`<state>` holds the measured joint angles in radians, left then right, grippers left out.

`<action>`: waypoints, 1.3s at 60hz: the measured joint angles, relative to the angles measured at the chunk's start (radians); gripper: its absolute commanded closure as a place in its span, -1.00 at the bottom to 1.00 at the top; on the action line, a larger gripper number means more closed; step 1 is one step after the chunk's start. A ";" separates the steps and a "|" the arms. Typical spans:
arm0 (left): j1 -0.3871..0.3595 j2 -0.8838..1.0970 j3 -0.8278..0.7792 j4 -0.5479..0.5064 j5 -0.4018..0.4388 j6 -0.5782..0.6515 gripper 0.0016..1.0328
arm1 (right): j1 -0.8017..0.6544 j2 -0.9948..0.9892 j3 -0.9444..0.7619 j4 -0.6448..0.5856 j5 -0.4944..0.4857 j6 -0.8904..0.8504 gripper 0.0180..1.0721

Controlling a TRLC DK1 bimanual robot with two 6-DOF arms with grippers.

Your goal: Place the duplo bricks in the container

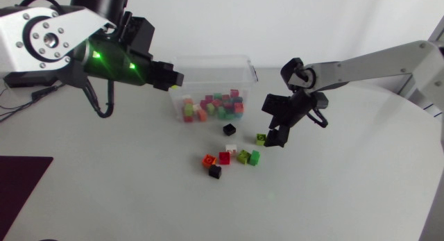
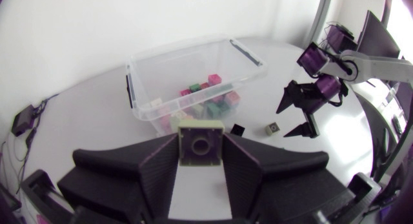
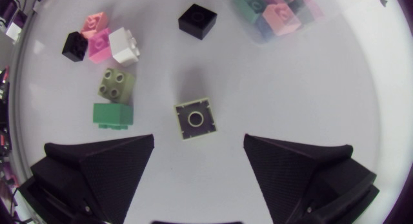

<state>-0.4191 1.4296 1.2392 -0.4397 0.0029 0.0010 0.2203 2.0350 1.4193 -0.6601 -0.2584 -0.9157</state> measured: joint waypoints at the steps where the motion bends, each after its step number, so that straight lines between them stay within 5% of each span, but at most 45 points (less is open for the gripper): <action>1: 0.002 0.009 0.001 0.014 0.002 0.000 0.37 | 0.002 0.008 0.006 -0.001 0.000 -0.006 -0.90; 12: 0.026 0.090 0.032 0.102 0.021 -0.001 0.34 | 0.028 0.055 0.045 -0.007 0.001 -0.032 -0.74; 28: 0.043 0.187 0.086 0.189 0.023 -0.008 0.31 | 0.033 0.105 0.092 -0.009 0.021 -0.051 0.14; 33: 0.045 0.219 0.099 0.205 0.023 -0.014 0.31 | 0.033 0.117 0.096 -0.011 0.023 -0.058 0.17; 39: 0.051 0.254 0.119 0.214 0.023 -0.027 0.21 | 0.032 0.126 0.106 -0.035 0.018 -0.058 0.44; 48: 0.064 0.289 0.152 0.214 0.023 -0.034 -0.55 | 0.020 0.130 0.131 -0.074 -0.004 -0.058 0.45; 55: 0.066 0.292 0.167 0.216 0.023 -0.034 -0.77 | 0.013 0.102 0.119 -0.089 -0.003 -0.058 0.45; 78: 0.066 0.226 0.142 0.211 0.024 -0.026 -0.81 | 0.014 -0.161 0.132 -0.208 -0.099 -0.032 0.45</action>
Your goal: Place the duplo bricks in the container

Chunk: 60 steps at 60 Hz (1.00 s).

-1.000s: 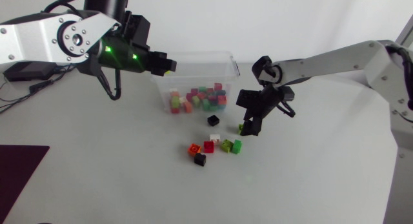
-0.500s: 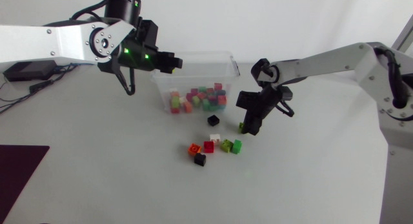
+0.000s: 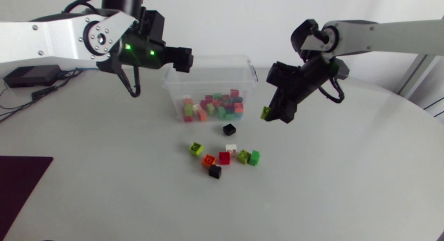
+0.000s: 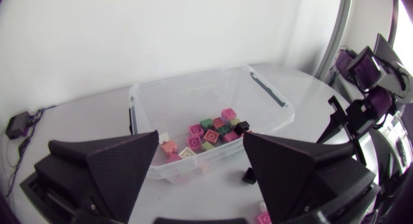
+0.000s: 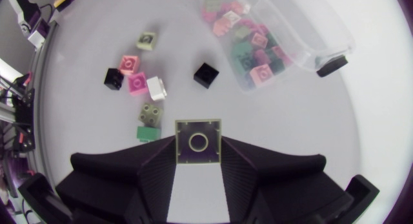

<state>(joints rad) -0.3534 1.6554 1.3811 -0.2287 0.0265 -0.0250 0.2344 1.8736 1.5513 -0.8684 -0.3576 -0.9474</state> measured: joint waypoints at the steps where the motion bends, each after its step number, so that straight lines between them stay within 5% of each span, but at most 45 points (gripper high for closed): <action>1: 0.000 -0.008 -0.004 -0.006 0.000 0.002 -0.81 | 0.000 -0.005 0.003 0.000 -0.003 0.006 0.45; 23: -0.030 -0.116 -0.233 -0.173 0.089 0.246 -0.81 | 0.053 -0.026 0.167 0.043 -0.039 0.171 0.44; 40: -0.101 -0.095 -0.355 -0.192 0.093 0.399 -0.81 | 0.077 0.079 0.379 0.092 -0.039 0.312 0.44; 60: -0.104 0.039 -0.355 -0.192 0.093 0.465 -0.77 | 0.091 0.225 0.524 0.118 -0.039 0.409 0.44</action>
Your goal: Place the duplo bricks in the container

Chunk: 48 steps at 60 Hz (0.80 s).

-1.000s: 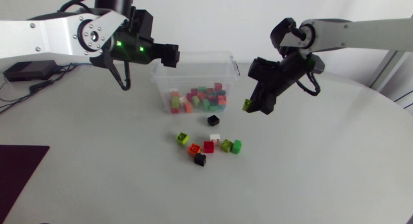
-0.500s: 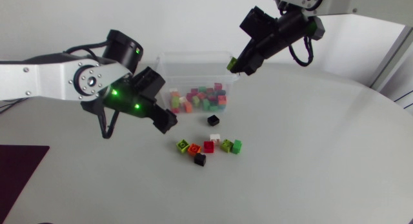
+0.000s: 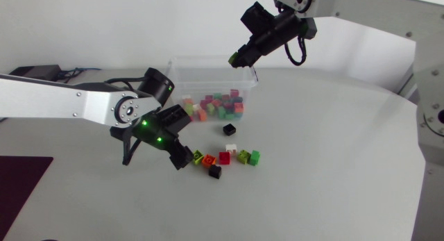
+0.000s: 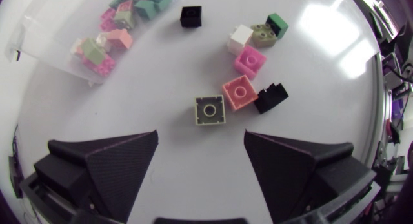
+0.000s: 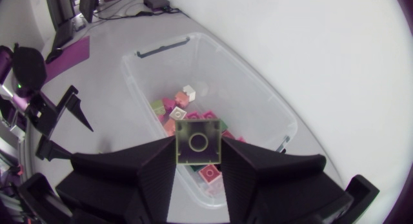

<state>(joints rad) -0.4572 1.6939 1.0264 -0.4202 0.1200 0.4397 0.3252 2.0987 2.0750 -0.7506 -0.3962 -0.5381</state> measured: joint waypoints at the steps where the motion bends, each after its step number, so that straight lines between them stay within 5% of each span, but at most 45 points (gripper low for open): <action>1: 0.000 0.005 0.000 0.000 0.000 0.002 -0.77 | 0.000 0.004 0.005 0.000 0.000 0.003 0.44; 23: -0.010 0.116 0.008 0.045 0.003 0.007 -0.76 | -0.001 0.123 0.163 0.021 0.000 0.076 0.39; 25: -0.012 0.127 0.014 0.054 0.003 0.007 -0.76 | 0.000 0.138 0.185 0.021 0.005 0.087 0.15; 28: -0.016 0.142 0.019 0.066 0.003 0.007 -0.74 | 0.000 0.163 0.217 0.019 0.011 0.097 -0.63; 30: -0.017 0.151 0.023 0.070 0.003 0.007 -0.69 | 0.000 0.177 0.237 0.016 0.020 0.103 -0.95; 41: -0.018 0.180 0.039 0.095 0.008 0.006 -0.62 | 0.003 0.196 0.259 -0.009 0.031 0.124 -0.93; 48: -0.022 0.199 0.050 0.117 0.012 0.006 -0.41 | 0.003 0.158 0.204 -0.007 0.031 0.124 -0.93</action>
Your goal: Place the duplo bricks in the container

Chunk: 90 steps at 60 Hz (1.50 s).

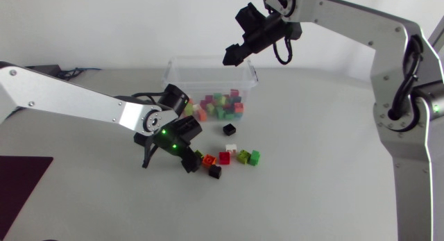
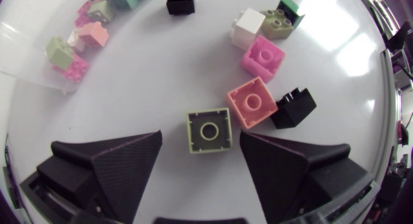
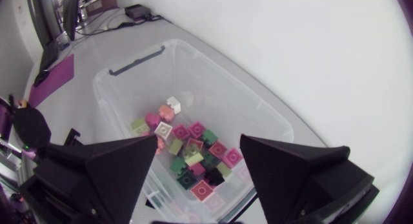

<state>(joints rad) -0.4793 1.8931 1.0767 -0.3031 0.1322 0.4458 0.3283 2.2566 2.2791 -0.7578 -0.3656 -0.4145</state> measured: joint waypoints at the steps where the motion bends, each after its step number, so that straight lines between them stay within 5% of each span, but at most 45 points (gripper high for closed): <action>1: 0.000 0.003 0.003 0.002 0.000 0.000 -0.39 | 0.000 -0.008 -0.010 0.001 0.000 0.000 -0.93; 8: -0.002 0.034 0.018 0.014 0.003 0.000 -0.08 | -0.002 -0.113 -0.177 0.040 0.000 -0.006 -0.93; 13: -0.002 0.043 0.021 0.018 0.010 0.000 0.37 | -0.002 -0.212 -0.320 0.068 0.000 -0.024 -0.93; 17: -0.002 0.051 0.029 0.022 0.021 0.000 0.49 | -0.003 -0.297 -0.428 0.080 0.000 -0.043 -0.93; 33: 0.017 0.046 0.035 -0.005 0.046 0.000 0.58 | -0.010 -0.587 -0.845 0.104 0.004 -0.146 -0.93; 47: 0.053 -0.137 0.036 -0.073 0.079 -0.001 0.58 | -0.019 -0.640 -1.096 0.103 0.042 -0.271 -0.93; 68: 0.120 -0.270 0.256 -0.080 0.125 -0.115 0.58 | 0.042 -0.573 -1.228 0.196 0.086 -0.312 -0.93; 90: 0.133 -0.096 0.518 -0.039 0.125 -0.213 0.58 | 0.063 -0.560 -1.295 0.250 0.101 -0.312 -0.93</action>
<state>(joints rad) -0.3466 1.7969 1.5948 -0.3416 0.2573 0.2329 0.3912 1.6966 0.9844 -0.5079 -0.2642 -0.7269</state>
